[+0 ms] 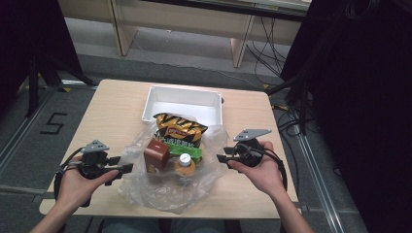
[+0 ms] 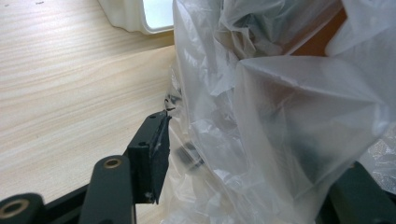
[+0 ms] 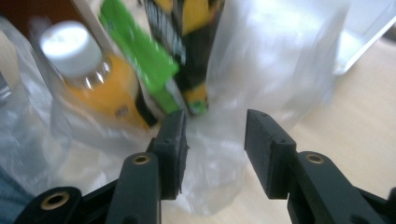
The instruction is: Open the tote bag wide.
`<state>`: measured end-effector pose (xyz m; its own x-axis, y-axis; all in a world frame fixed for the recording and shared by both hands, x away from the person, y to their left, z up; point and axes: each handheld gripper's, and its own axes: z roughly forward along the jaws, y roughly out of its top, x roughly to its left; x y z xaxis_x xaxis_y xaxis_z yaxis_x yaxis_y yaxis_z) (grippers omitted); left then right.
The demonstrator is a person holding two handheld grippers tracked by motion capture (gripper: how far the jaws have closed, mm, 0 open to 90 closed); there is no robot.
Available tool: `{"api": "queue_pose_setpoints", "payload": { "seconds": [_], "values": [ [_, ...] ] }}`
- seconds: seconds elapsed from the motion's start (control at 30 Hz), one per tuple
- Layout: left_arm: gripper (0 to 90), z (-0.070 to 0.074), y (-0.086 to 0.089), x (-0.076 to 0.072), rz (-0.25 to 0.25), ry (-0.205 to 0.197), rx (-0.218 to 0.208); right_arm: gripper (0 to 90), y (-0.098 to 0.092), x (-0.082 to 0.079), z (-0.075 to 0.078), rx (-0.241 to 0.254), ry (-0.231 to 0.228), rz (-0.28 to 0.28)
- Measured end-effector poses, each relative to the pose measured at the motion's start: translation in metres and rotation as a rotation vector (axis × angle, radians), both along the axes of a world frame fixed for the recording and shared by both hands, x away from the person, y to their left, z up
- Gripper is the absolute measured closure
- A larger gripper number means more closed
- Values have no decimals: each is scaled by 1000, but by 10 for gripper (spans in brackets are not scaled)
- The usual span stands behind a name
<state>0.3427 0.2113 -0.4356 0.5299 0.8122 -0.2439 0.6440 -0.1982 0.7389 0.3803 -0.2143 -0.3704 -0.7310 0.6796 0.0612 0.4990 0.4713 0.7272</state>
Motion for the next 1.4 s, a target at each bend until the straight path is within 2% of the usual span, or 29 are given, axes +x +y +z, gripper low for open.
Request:
{"api": "queue_pose_setpoints", "payload": {
  "seconds": [0.03,0.07,0.1,0.13,0.2,0.23,0.27,0.3,0.37,0.4,0.43,0.47,0.5,0.53,0.6,0.63,0.67,0.7,0.73,1.0,1.03,1.07,1.13,1.23,1.27,1.33,1.4],
  "values": [
    [435,-1,-4,0,12,-2,-25,595,1,0,9,13,-14,-15],
    [434,0,-5,0,16,-7,-28,595,-1,2,15,2,-18,-9],
    [433,1,-2,0,-5,-1,-16,596,0,4,18,12,-50,-12],
    [431,3,-4,0,17,-13,-39,599,0,5,22,19,-53,-21],
    [425,8,-1,-1,7,-24,-32,604,2,11,27,26,-77,-24],
    [423,10,0,-2,11,-25,-42,606,4,14,28,34,-88,-24],
    [418,10,0,-2,11,-25,-42,606,4,14,28,34,-88,-24],
    [412,15,4,-3,-14,-36,-25,606,7,21,29,24,-96,-22],
    [407,17,5,-4,-9,-42,-34,603,10,23,29,28,-94,-31],
    [402,20,5,-5,1,-56,-54,573,15,30,27,28,-107,-47],
    [401,23,8,-5,-24,-64,-23,555,15,33,27,24,-98,-47],
    [399,24,6,-6,-9,-71,-38,543,17,37,25,28,-112,-53],
    [397,26,7,-7,-16,-71,-38,535,17,40,26,22,-93,-57],
    [396,26,7,-7,-16,-71,-38,535,17,40,26,22,-93,-57],
    [394,29,9,-9,-17,-81,-43,516,20,46,23,33,-126,-63],
    [392,33,10,-11,-23,-81,-55,507,22,49,24,29,-90,-61],
    [391,33,10,-11,-23,-81,-55,507,22,49,24,29,-90,-61],
    [390,36,10,-14,-27,-92,-59,495,25,52,21,35,-116,-56],
    [390,37,10,-15,-29,-96,-55,492,24,52,21,27,-99,-46],
    [374,47,3,-24,-65,-122,-43,475,24,48,19,37,-77,-60],
    [374,49,2,-25,-66,-126,-44,475,24,48,19,37,-77,-60],
    [371,55,3,-26,-71,-138,-44,475,23,50,19,31,-98,-51],
    [370,59,4,-26,-62,-146,-44,475,23,50,19,33,-95,-53],
    [373,72,6,-24,-49,-183,-52,476,23,50,19,35,-93,-54],
    [382,81,5,-20,-33,-215,-67,478,23,50,18,35,-88,-57],
    [406,88,1,-13,-26,-272,-108,487,24,52,15,22,-100,-40],
    [418,89,-2,-8,-26,-280,-118,499,26,51,14,28,-89,-51]
  ]
}}
